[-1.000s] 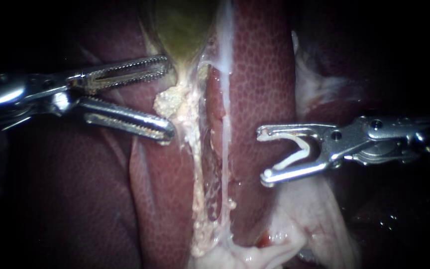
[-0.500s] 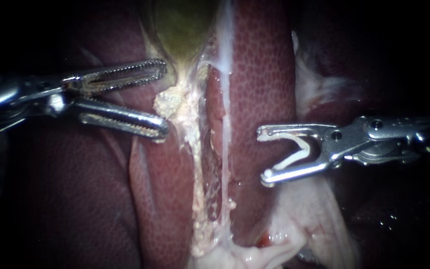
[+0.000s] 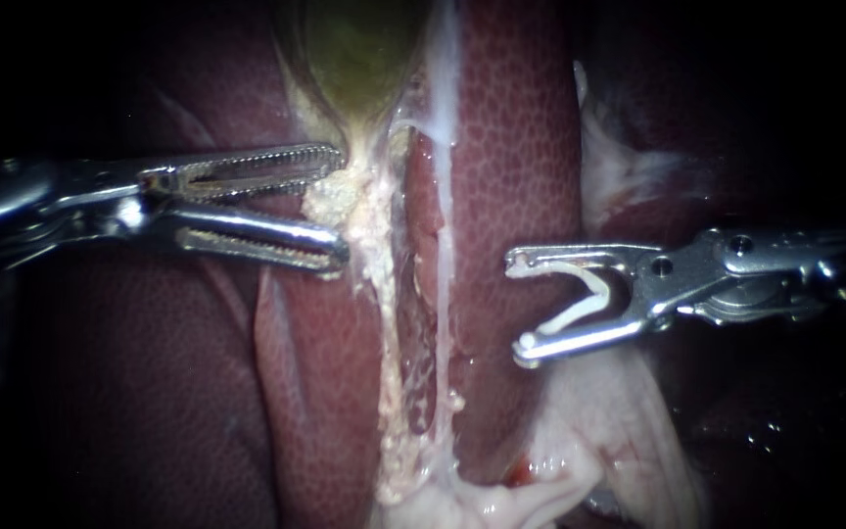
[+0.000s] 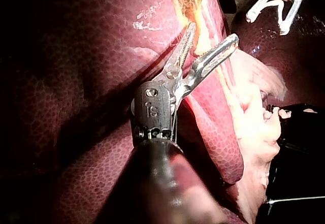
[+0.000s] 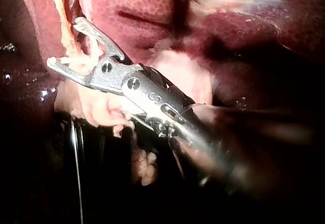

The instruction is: Grabbing gallbladder

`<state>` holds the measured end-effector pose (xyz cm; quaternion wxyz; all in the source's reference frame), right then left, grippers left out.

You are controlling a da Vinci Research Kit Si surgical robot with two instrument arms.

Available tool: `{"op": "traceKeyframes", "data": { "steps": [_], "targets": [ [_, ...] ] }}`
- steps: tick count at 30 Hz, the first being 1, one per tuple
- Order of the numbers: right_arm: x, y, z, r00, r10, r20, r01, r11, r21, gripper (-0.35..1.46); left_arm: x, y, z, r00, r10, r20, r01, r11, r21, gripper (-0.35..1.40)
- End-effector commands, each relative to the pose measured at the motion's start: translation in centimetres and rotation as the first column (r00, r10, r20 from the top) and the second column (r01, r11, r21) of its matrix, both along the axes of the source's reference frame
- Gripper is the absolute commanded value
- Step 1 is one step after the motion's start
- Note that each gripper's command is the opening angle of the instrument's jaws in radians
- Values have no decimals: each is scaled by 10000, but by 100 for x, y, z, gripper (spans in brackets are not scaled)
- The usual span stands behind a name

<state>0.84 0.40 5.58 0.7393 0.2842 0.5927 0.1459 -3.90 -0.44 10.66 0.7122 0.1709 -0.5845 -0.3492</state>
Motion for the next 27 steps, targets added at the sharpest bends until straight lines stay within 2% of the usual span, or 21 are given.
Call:
{"op": "traceKeyframes", "data": {
  "steps": [1, 8, 13, 18, 19, 27],
  "targets": [
    [0, 0, 0, 10000, 1, 1, -1, 10000, 1, 59, -1, 0, 0, 10000, 23, -19, -23, 10000, 1, 46],
    [0, 0, 0, 10000, 0, 0, 0, 10000, 0, 59, -1, 0, 5, 10000, 16, -91, -15, 9999, 119, 37],
    [0, 0, -1, 10000, -3, -3, 3, 10000, 0, 59, -1, 0, 7, 9999, 9, -146, -7, 9998, 186, 22],
    [0, 0, -1, 10000, -3, -3, 3, 10000, 0, 59, 1, -1, 8, 9988, -45, -480, 55, 9997, 217, -20],
    [0, 0, -1, 10000, -3, -3, 3, 10000, 0, 59, 2, -1, 9, 9985, 1, -554, 13, 9997, 241, -35],
    [0, 0, -1, 10000, -2, -2, 2, 10000, 0, 59, 6, -1, 11, 9972, 147, -733, -125, 9994, 307, -35]
  ]
}}
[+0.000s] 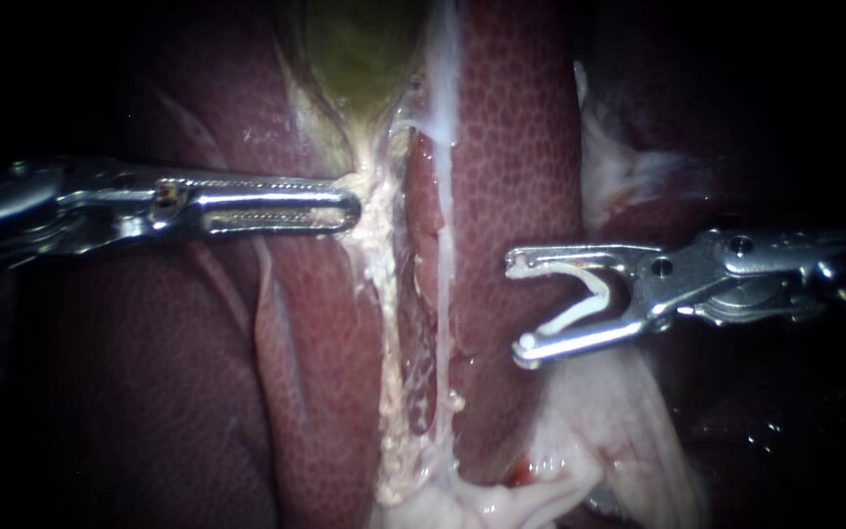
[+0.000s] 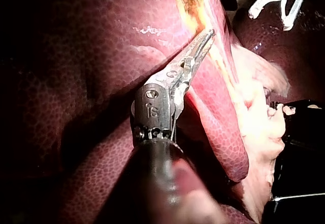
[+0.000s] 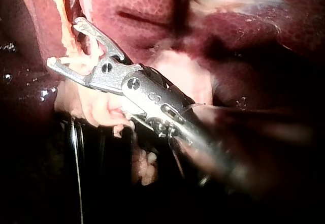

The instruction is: Grabbing gallbladder

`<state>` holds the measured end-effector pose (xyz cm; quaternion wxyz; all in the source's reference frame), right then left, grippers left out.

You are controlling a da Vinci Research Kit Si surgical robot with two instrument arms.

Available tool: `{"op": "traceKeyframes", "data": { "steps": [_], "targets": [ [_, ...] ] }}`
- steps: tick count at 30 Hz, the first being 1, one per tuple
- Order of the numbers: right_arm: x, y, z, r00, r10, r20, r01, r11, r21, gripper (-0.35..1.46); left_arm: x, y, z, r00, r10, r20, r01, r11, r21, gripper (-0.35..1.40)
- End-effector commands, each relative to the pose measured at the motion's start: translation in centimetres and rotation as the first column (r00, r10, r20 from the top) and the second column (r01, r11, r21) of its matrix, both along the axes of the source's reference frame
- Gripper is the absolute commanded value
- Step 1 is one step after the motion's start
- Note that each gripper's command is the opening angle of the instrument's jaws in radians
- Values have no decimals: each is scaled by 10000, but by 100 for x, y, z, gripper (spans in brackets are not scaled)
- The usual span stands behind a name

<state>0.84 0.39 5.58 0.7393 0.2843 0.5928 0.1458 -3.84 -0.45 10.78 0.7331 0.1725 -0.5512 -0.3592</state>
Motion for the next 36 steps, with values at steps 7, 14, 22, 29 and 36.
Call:
{"op": "traceKeyframes", "data": {
  "steps": [7, 14, 22, 29, 36],
  "targets": [
    [0, 0, 0, 10000, -1, -1, 1, 10000, -1, 59, 4, 0, -4, 10000, 8, -22, -8, 10000, 16, -35],
    [-1, 0, 0, 10000, -4, -3, 4, 10000, -1, 59, 17, 7, -22, 9999, -123, -79, 124, 9998, 140, -35],
    [-1, 0, 0, 10000, -4, -3, 4, 10000, -1, 59, 38, 19, -38, 9995, -218, -236, 219, 9998, 13, -35],
    [-1, 0, 0, 10000, -2, -1, 2, 10000, 0, 60, 55, 30, -49, 9988, -350, -342, 350, 9994, -21, -35],
    [-1, 0, 0, 10000, -2, -1, 2, 10000, 0, 60, 68, 37, -56, 9982, -493, -352, 490, 9988, -98, -35]
  ]
}}
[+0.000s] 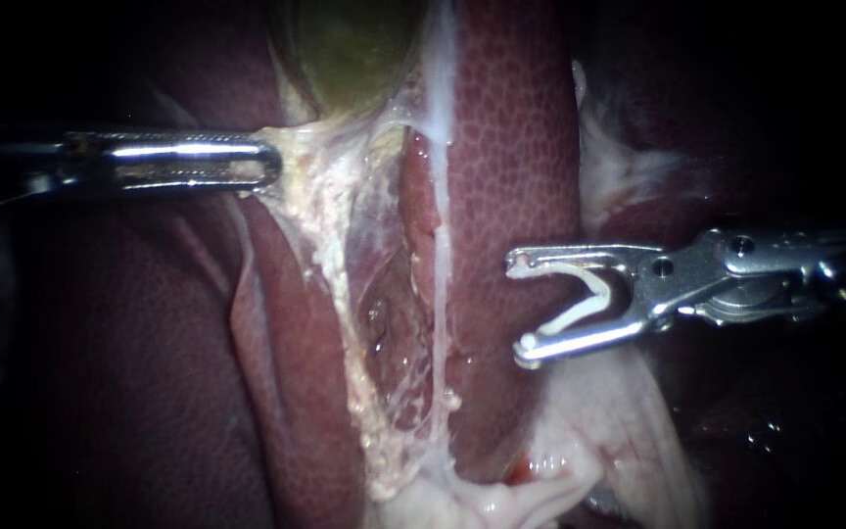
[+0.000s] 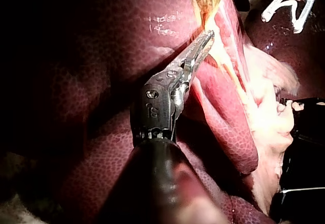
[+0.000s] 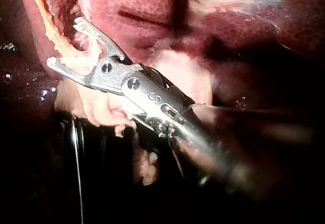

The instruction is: Grabbing gallbladder

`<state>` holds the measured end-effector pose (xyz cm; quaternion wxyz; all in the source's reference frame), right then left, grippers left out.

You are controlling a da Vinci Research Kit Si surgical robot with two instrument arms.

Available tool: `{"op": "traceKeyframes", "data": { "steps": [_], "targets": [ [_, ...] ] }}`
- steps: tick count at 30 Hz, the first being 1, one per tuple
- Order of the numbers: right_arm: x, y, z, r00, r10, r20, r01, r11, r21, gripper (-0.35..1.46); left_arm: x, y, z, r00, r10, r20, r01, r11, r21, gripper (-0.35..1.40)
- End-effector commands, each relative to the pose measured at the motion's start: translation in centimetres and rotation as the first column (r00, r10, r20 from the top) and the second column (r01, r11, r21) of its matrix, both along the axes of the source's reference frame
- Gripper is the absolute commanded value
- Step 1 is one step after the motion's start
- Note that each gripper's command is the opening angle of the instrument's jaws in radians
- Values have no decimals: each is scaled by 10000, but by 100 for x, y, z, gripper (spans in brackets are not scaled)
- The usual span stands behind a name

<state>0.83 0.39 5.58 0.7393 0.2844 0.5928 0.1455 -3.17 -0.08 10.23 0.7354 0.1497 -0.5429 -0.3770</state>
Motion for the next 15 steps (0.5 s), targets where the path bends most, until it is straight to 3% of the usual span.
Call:
{"op": "traceKeyframes", "data": {
  "steps": [1, 15],
  "targets": [
    [0, 0, 0, 10000, 3, 2, -3, 10000, 1, 60, 2, 1, -1, 10000, -34, 13, 34, 10000, 7, -35],
    [1, 0, 0, 10000, 5, 3, -5, 10000, 1, 60, 10, 5, -5, 9998, -189, -98, 188, 9998, -92, -35]
  ]
}}
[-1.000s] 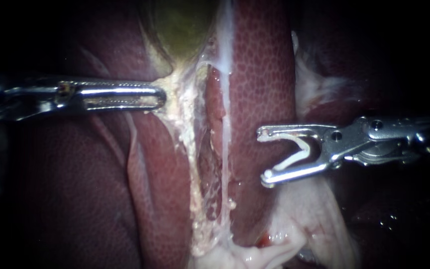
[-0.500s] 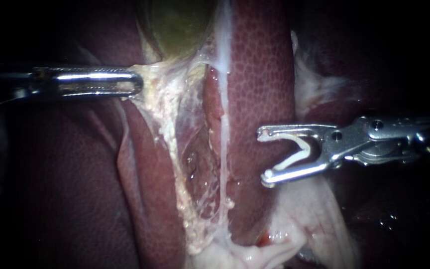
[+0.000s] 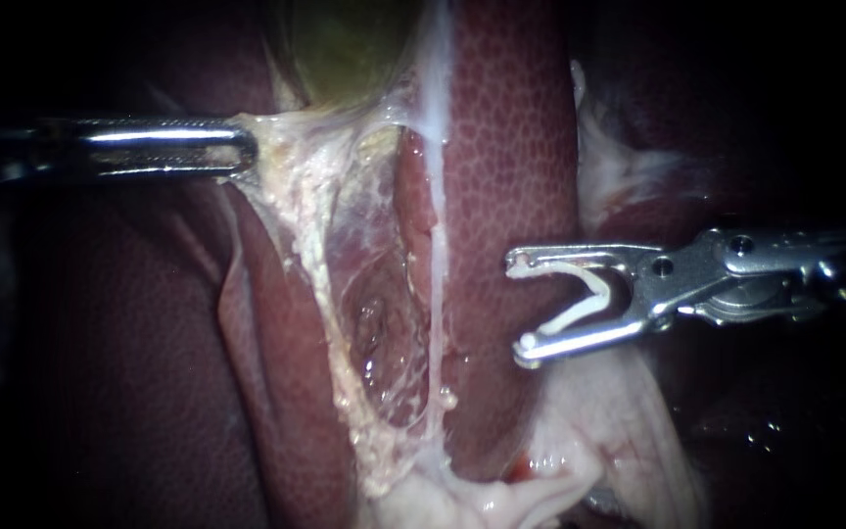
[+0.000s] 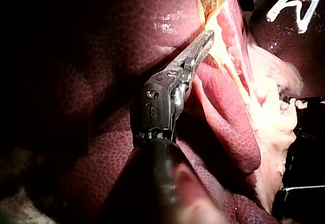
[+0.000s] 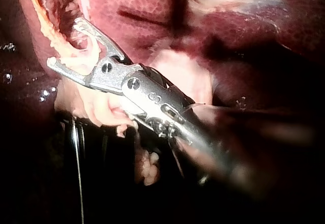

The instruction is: Grabbing gallbladder

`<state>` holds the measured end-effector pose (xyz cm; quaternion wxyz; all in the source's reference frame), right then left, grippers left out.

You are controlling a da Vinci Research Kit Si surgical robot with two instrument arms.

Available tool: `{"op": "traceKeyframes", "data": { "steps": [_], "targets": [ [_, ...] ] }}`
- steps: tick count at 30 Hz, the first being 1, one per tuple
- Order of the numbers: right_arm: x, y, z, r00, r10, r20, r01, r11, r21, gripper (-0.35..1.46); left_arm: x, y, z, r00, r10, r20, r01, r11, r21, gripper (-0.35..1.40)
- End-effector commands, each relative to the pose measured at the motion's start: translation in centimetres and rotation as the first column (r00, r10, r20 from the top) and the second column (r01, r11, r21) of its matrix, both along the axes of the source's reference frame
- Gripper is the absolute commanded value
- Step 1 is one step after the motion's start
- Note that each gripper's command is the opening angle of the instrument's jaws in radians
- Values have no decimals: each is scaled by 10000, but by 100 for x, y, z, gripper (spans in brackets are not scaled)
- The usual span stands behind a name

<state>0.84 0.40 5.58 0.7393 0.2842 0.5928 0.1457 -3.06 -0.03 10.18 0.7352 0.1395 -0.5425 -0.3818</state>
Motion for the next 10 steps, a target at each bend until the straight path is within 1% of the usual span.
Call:
{"op": "traceKeyframes", "data": {
  "steps": [1, 10],
  "targets": [
    [0, 0, 0, 10000, 1, 2, -1, 10000, 2, 60, 0, 0, 0, 10000, -10, -7, 10, 10000, 4, -35],
    [1, 0, 0, 10000, 0, 1, 0, 10000, 0, 60, -1, -1, -1, 10000, -39, -29, 39, 10000, 5, -35]
  ]
}}
